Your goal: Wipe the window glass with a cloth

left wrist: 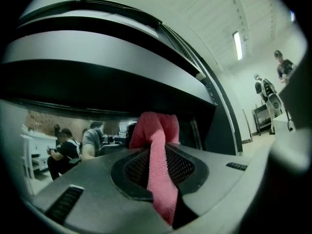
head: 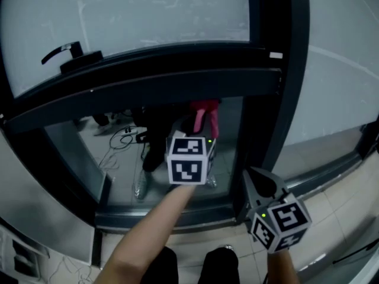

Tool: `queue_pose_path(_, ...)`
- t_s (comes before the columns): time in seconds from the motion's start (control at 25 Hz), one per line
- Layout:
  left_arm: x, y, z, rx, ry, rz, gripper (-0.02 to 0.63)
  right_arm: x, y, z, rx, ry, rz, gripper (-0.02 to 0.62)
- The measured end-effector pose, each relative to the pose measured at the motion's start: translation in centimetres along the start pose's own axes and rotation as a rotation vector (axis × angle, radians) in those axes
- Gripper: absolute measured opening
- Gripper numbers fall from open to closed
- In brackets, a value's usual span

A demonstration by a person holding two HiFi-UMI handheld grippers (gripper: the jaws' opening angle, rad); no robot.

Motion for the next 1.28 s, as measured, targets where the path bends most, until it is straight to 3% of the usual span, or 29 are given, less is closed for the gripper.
queue_pose_path(0.88, -12.3, 0.0, -19.0, 0.075, 0.220, -0.041, 0.061, 8.7, 0.5, -13.2, 0.014, 0.221, 0.016, 0.006)
queue_pose_path(1.28, -18.3, -0.4, -28.1, 0.104, 0.364, -0.073, 0.061, 13.2, -0.2, -19.5, 0.022, 0.340, 0.007, 0.006)
Point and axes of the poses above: the fingertips, and each gripper's own axes: x forward along the fingers, z to its right, y out of its top, the point moved 9 cm from there along -x, backward along the fingers, and after that the axes turned 5 degrees about z, right-handed, at the moved point
